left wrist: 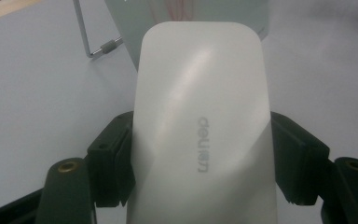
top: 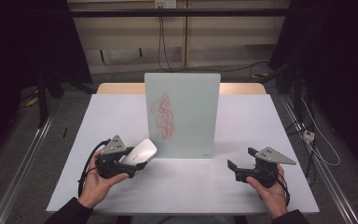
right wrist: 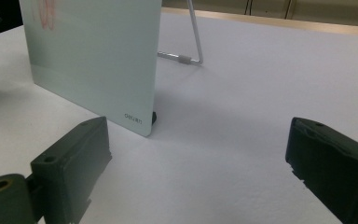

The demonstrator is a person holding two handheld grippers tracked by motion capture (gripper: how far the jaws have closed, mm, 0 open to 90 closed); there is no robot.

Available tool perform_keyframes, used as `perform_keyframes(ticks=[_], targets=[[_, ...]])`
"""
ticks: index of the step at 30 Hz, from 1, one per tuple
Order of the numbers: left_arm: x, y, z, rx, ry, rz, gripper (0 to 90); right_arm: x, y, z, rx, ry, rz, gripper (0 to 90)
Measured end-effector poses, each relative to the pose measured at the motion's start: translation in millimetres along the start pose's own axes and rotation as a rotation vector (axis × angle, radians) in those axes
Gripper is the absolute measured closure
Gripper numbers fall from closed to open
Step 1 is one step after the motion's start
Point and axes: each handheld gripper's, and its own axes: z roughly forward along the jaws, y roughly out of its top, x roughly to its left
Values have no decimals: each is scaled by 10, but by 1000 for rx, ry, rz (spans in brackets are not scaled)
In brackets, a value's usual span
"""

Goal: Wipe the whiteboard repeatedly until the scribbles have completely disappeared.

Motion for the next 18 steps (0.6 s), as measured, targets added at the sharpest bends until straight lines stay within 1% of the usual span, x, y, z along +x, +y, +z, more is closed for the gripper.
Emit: perform_keyframes(ticks=[1, 3, 4, 8, 9, 10, 12, 15, 18], targets=[[-1, -3, -2, -17, 2, -2, 310, -1, 2, 5, 4, -2, 1, 65], [2, 0, -26, -25, 11, -1, 310, 0, 6, 20, 6, -2, 4, 64], [10, -2, -30, -43, 11, -3, 310, 0, 6, 23, 7, -4, 2, 65], [16, 22, -61, -77, 28, -28, 310, -11, 0, 6, 3, -11, 13, 64], [11, 30, -64, -86, 34, -31, 310, -12, -1, 4, 2, -8, 8, 64], [4, 48, -72, -104, 44, -32, 310, -9, -1, 3, 2, -5, 5, 65], [0, 57, -76, -113, 46, -33, 310, -1, 0, -2, 0, 1, 1, 65], [-31, 95, -89, -126, 62, -26, 310, 0, -4, -6, 3, 5, 2, 65], [-66, 158, -110, -150, 79, -12, 310, -5, -4, -11, 2, -1, 5, 65]])
